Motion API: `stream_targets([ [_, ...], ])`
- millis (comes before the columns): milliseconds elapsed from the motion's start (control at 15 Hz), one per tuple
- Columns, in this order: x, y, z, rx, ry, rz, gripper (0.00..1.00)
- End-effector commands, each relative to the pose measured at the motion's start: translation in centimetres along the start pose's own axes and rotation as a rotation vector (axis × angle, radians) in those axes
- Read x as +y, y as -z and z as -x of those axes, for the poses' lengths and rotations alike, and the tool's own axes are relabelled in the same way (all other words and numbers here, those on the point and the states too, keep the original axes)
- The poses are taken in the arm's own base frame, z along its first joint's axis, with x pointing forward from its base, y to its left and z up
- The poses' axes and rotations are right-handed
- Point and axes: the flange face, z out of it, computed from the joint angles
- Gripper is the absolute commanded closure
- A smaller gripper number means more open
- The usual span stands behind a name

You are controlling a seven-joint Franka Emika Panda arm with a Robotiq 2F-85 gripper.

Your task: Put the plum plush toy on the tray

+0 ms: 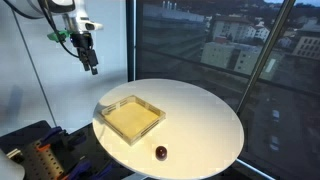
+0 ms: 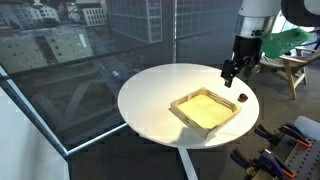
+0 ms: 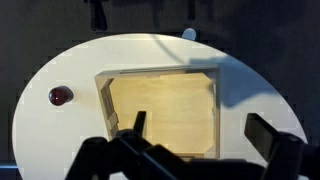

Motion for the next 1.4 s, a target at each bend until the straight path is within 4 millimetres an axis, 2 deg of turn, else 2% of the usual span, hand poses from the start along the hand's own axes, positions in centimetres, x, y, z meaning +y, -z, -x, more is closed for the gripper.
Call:
stream_targets([
  [0, 0.0, 0.0, 0.0, -0.001, 0.000, 0.000, 0.00],
  [667, 0.4, 0.1, -0.3, -0.001, -0.006, -0.007, 0.00],
  [1333, 4.6, 0.5, -2.5, -0.009, -0.081, -0.088, 0.00],
])
